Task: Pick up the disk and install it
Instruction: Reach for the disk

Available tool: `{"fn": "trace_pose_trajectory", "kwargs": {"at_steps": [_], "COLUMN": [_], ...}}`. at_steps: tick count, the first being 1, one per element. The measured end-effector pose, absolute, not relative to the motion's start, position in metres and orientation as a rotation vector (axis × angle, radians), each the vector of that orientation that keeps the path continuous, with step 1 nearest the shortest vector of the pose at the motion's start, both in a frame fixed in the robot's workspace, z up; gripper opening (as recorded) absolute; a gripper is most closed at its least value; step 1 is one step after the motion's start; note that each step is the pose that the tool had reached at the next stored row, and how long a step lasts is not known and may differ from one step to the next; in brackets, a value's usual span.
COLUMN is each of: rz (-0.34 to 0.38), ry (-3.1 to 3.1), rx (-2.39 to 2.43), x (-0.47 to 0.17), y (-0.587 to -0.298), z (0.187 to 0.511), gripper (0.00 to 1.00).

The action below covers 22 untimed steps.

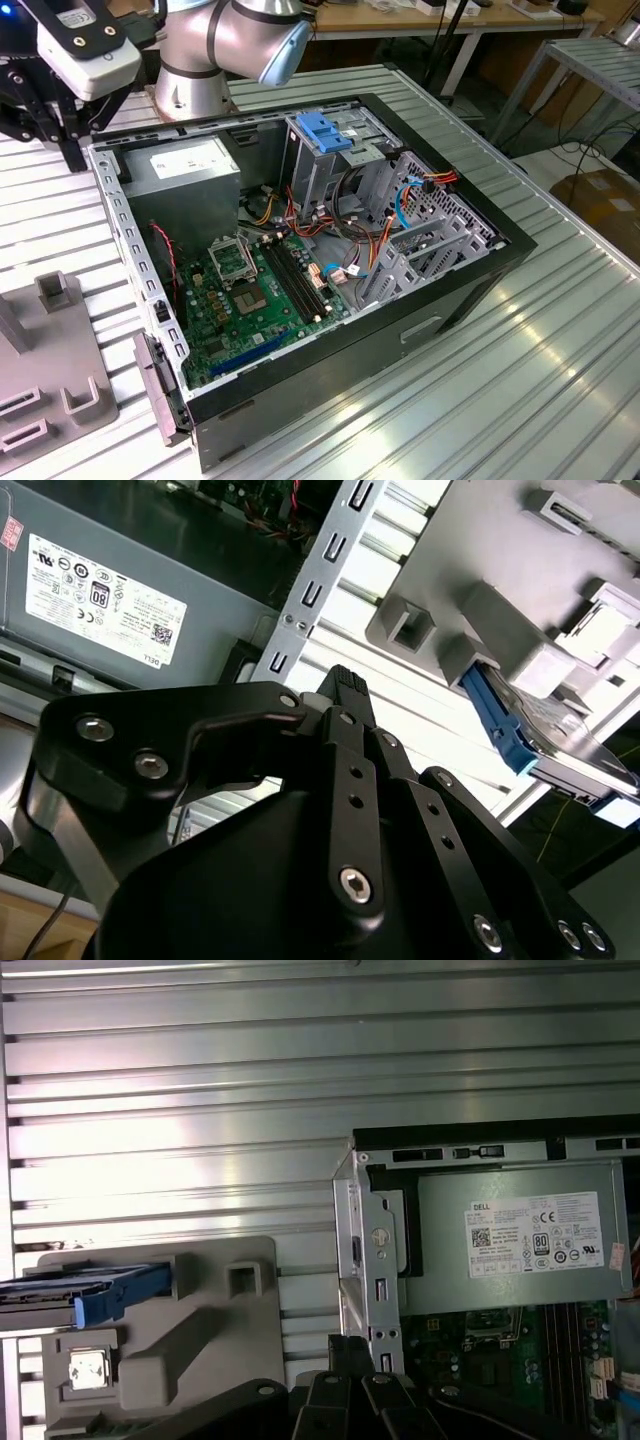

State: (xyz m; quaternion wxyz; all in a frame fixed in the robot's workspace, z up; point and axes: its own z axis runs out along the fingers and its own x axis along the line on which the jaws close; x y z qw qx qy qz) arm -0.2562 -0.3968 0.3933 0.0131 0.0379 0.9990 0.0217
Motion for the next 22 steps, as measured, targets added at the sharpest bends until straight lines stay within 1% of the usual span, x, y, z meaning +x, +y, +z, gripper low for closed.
{"fn": "trace_pose_trajectory", "kwargs": {"at_steps": [22], "rz": [0.068], "ry": [3.113], "rx": [0.118], "x": [-0.280], "y": [-0.397], "z": [0.393], "gripper": [0.10]}}
